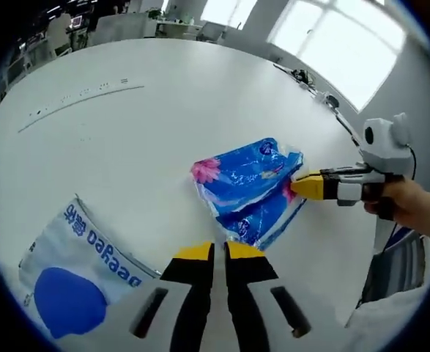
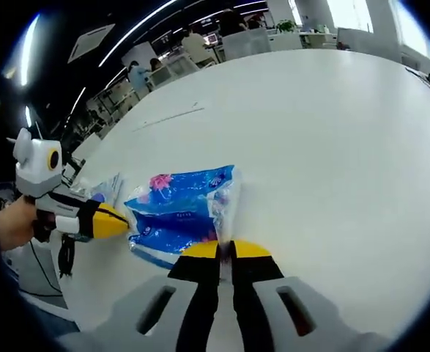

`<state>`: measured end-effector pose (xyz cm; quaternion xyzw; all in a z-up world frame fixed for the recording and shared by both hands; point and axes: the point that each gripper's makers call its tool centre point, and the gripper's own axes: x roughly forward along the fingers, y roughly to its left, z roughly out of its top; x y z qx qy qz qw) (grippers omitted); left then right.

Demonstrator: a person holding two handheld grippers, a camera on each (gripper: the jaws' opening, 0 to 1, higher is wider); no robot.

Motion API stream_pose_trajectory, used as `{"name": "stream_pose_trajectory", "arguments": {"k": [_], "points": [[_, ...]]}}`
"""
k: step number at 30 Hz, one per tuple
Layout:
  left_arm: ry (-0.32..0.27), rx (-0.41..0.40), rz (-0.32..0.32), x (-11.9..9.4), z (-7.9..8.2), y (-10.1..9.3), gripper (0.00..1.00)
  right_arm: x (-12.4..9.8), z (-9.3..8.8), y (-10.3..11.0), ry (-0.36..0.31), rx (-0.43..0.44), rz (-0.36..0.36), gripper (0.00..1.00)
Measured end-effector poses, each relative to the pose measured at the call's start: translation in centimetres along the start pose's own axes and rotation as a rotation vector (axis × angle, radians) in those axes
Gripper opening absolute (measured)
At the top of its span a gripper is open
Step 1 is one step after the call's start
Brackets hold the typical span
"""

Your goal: Arrange the tabletop items into an orderly group along one side of the table until the central work area is clear of visible clutter.

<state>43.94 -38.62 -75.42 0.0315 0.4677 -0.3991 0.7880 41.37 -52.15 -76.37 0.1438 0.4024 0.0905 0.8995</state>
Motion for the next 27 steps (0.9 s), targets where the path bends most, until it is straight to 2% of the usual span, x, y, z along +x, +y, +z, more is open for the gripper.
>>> {"name": "stream_pose_trajectory", "arguments": {"k": [5, 7, 9, 12, 15, 18, 21, 27], "points": [[-0.058, 0.073, 0.025, -1.4, 0.8, 0.5, 0.18, -1.1, 0.8, 0.3, -0.063, -0.036, 0.013, 0.19], [-0.085, 0.079, 0.035, -2.0, 0.8, 0.8, 0.28, -1.8, 1.2, 0.3, -0.087, -0.084, 0.006, 0.24], [-0.138, 0.069, 0.037, -2.7, 1.2, 0.9, 0.41, -2.6, 1.4, 0.4, -0.115, -0.102, 0.005, 0.29], [-0.169, 0.062, 0.046, -3.5, 1.1, 1.2, 0.54, -3.7, 1.3, 0.3, -0.134, -0.102, -0.005, 0.32], [-0.190, 0.096, 0.050, -4.7, 0.7, 1.0, 0.66, -5.0, 1.5, 0.6, -0.183, -0.093, 0.004, 0.39], [-0.213, 0.133, 0.066, -6.1, 0.5, 1.1, 0.71, -6.2, 1.3, 1.1, -0.201, -0.093, 0.007, 0.44], [-0.225, 0.128, 0.066, -7.3, 0.1, 1.1, 0.74, -7.2, 1.0, 1.6, -0.213, -0.085, 0.011, 0.50], [-0.267, 0.131, 0.072, -9.7, -0.1, 1.1, 0.76, -8.9, 0.7, 3.3, -0.237, -0.065, 0.043, 0.56]]}}
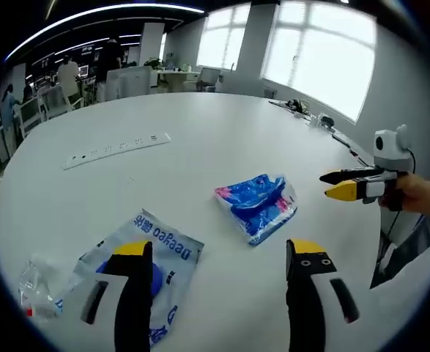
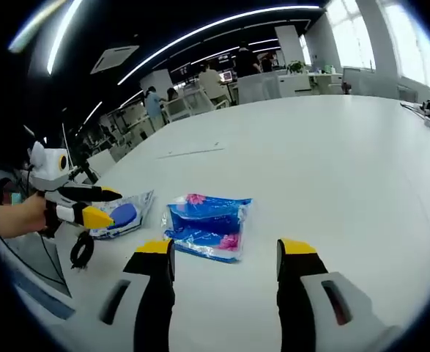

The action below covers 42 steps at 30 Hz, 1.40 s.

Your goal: Arrange the tabletop items into an orderly group along one side of the table until the central work area is clear of visible clutter.

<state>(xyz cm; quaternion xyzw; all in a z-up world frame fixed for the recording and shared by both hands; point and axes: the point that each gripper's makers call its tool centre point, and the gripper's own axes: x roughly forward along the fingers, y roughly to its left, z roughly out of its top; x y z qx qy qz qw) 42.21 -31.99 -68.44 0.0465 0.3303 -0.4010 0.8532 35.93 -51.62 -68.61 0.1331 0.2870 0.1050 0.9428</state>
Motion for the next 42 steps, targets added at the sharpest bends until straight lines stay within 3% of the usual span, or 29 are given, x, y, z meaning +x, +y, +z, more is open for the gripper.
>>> {"name": "stream_pose_trajectory", "arguments": {"k": [12, 20, 31, 35, 38, 42], "points": [[-0.060, -0.031, 0.027, -3.1, 0.1, 0.9, 0.76, -1.6, -0.3, 1.3, -0.034, 0.046, -0.003, 0.59], [-0.084, -0.057, 0.066, -5.3, -0.3, 1.7, 0.76, -2.2, -1.4, 1.9, -0.023, 0.081, 0.002, 0.58], [-0.076, -0.085, 0.139, -8.5, -2.3, 3.1, 0.74, -1.7, -1.2, 3.7, -0.016, 0.093, 0.038, 0.57], [-0.083, -0.092, 0.194, -10.7, -3.4, 3.7, 0.72, -1.1, -1.2, 4.5, -0.026, 0.113, 0.059, 0.56], [-0.066, -0.105, 0.248, -12.6, -5.3, 4.6, 0.69, -0.7, -1.5, 4.8, -0.031, 0.119, 0.071, 0.56], [-0.050, -0.184, 0.331, -15.0, -8.4, 6.1, 0.66, -0.7, -2.4, 5.3, -0.013, 0.136, 0.080, 0.55]]}}
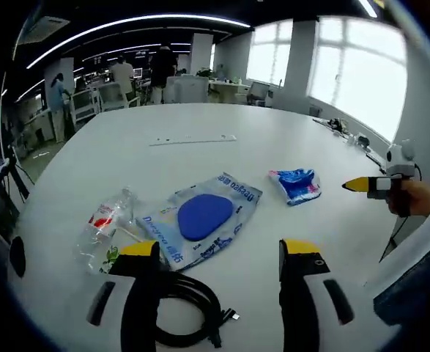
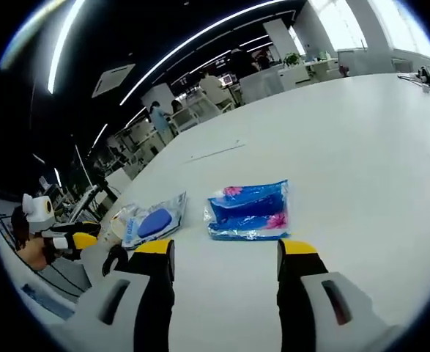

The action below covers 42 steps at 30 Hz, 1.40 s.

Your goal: Arrange the tabletop items into an orderly group along one side of the table until the central work area is clear of visible clutter.

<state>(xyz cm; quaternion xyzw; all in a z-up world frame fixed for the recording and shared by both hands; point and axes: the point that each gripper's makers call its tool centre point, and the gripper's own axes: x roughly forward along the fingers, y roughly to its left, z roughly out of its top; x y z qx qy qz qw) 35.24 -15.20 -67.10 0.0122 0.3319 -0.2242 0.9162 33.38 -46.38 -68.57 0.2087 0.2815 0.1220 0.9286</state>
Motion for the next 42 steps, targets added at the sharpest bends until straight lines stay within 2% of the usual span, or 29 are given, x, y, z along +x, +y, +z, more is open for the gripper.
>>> {"name": "stream_pose_trajectory", "arguments": {"k": [3, 7, 10, 14, 17, 24, 26, 27, 28, 30, 33, 36, 40, 42], "points": [[0.033, -0.056, 0.058, -1.0, -2.3, 1.8, 0.64, 0.1, -0.8, 0.4, 0.024, -0.004, 0.011, 0.54], [0.052, -0.119, 0.099, -2.0, -4.1, 3.4, 0.63, 0.2, -1.4, 0.7, 0.036, 0.000, 0.024, 0.54], [0.088, -0.134, 0.126, -2.1, -5.5, 4.5, 0.62, 0.5, -1.6, 1.1, 0.032, 0.017, 0.031, 0.54], [0.115, -0.251, 0.167, -1.8, -7.3, 6.0, 0.58, 0.8, -2.0, 1.9, 0.042, 0.013, 0.046, 0.53], [0.148, -0.266, 0.194, -1.3, -8.6, 7.0, 0.53, 0.9, -2.2, 2.5, 0.041, 0.013, 0.062, 0.52], [0.168, -0.291, 0.217, 0.0, -9.8, 8.1, 0.44, 0.4, -2.8, 2.8, 0.036, 0.050, 0.068, 0.51], [0.168, -0.291, 0.214, 0.3, -9.8, 8.1, 0.42, 0.2, -3.0, 2.7, 0.038, 0.049, 0.063, 0.51], [0.135, -0.262, 0.204, 0.7, -9.2, 8.1, 0.40, 0.1, -3.1, 2.6, 0.042, 0.053, 0.060, 0.51], [0.156, -0.260, 0.224, 0.4, -9.5, 8.3, 0.37, 0.1, -3.2, 2.5, 0.043, 0.058, 0.059, 0.51], [0.156, -0.265, 0.237, 0.6, -9.4, 8.7, 0.34, 0.0, -3.2, 2.5, 0.038, 0.074, 0.057, 0.50], [0.152, -0.235, 0.243, 0.7, -9.3, 8.8, 0.24, 0.1, -3.2, 2.5, 0.034, 0.081, 0.052, 0.50], [0.177, -0.202, 0.254, 0.6, -9.9, 8.6, 0.11, 0.2, -3.2, 2.6, 0.037, 0.080, 0.051, 0.49], [0.168, -0.191, 0.248, 0.2, -9.7, 8.7, 0.11, 0.3, -3.4, 2.7, 0.040, 0.075, 0.054, 0.49], [0.174, -0.213, 0.238, 0.1, -9.8, 8.7, 0.08, 0.2, -3.4, 2.9, 0.039, 0.072, 0.057, 0.49]]}}
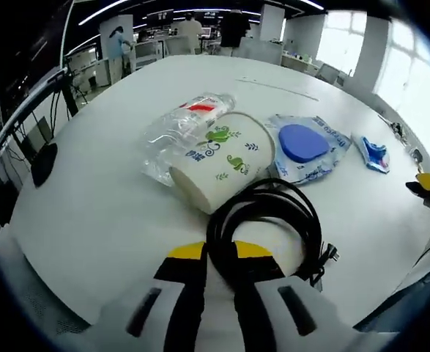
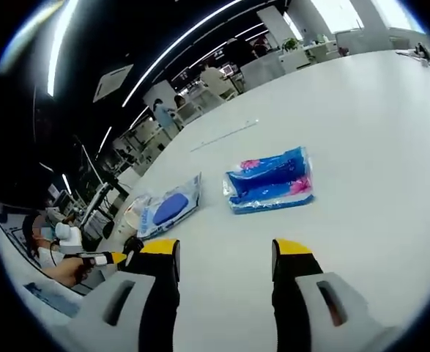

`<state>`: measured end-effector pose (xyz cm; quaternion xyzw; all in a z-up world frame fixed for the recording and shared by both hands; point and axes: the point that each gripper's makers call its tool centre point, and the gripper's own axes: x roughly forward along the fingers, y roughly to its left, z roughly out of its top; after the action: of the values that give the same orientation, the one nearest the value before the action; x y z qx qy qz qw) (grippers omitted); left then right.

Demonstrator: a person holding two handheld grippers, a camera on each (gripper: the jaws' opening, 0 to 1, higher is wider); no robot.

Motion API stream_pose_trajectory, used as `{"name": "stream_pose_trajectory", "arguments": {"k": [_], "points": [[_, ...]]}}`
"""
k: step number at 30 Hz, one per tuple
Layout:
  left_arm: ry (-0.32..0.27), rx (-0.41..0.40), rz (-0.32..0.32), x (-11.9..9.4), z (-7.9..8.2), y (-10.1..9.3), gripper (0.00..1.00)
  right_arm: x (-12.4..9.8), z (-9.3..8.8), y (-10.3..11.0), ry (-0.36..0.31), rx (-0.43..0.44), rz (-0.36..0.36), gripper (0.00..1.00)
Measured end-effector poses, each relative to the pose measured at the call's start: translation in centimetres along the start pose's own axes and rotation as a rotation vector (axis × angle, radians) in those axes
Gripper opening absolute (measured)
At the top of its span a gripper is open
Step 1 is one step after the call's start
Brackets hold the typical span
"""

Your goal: Arrange the tabletop items into an orderly group along one side of the table until the central work area is clear of visible clutter.

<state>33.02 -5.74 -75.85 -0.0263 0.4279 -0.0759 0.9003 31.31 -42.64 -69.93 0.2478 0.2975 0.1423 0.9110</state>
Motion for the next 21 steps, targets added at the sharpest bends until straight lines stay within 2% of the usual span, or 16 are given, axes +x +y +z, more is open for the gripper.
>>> {"name": "stream_pose_trajectory", "arguments": {"k": [3, 5, 9, 15, 21], "points": [[-0.005, -0.083, -0.047, -0.1, -0.2, -0.5, 0.07, 0.0, -0.2, 0.1, 0.002, 0.001, 0.004, 0.49], [-0.044, -0.130, -0.068, -0.6, 0.4, -0.7, 0.05, 0.0, -0.2, 0.0, 0.003, 0.002, 0.003, 0.49], [-0.037, -0.082, -0.085, -1.4, 0.9, -1.5, 0.05, -0.1, -0.3, -0.3, -0.002, 0.008, -0.001, 0.49], [-0.077, -0.040, -0.119, -3.2, 2.3, -3.4, 0.02, -0.2, -0.5, -0.6, -0.009, 0.039, -0.003, 0.49], [-0.116, 0.095, -0.138, -4.4, 4.1, -5.1, 0.01, 0.1, -0.7, -0.3, 0.000, 0.038, 0.012, 0.50]]}}
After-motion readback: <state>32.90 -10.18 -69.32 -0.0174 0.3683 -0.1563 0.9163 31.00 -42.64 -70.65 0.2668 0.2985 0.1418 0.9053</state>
